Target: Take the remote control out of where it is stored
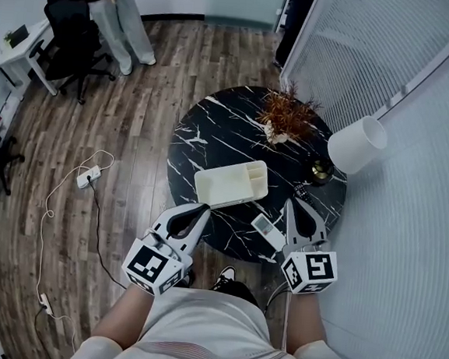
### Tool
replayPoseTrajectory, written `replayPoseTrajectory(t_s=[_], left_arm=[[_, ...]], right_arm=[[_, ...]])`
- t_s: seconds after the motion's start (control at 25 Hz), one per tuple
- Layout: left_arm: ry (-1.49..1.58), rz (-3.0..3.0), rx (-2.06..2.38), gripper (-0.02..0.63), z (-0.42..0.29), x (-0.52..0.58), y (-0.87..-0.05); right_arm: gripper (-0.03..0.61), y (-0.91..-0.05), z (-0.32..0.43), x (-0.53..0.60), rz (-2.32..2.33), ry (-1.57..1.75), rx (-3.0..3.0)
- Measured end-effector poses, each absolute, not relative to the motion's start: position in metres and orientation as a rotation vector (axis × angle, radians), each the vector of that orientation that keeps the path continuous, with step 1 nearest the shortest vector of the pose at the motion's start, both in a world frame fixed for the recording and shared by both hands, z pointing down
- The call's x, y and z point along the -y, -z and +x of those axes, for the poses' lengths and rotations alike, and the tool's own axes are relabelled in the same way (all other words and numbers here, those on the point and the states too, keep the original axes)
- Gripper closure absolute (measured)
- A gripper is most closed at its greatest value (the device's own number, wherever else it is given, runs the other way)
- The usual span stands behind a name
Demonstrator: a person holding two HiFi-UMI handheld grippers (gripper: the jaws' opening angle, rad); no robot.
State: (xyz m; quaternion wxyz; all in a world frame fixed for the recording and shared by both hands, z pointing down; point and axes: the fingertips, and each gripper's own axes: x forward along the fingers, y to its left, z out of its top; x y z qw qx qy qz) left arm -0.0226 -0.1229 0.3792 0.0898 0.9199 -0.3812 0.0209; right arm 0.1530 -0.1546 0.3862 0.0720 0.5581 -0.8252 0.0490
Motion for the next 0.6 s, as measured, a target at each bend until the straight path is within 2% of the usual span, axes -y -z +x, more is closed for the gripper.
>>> replayPoseTrajectory(t_s=[0.6], left_arm=[[-0.071, 2.736, 1.128, 0.604, -0.0207, 0.1229, -0.383]], right_arm=[[0.566, -0.3965, 0.1548, 0.1534, 1.637, -0.163, 2.464]])
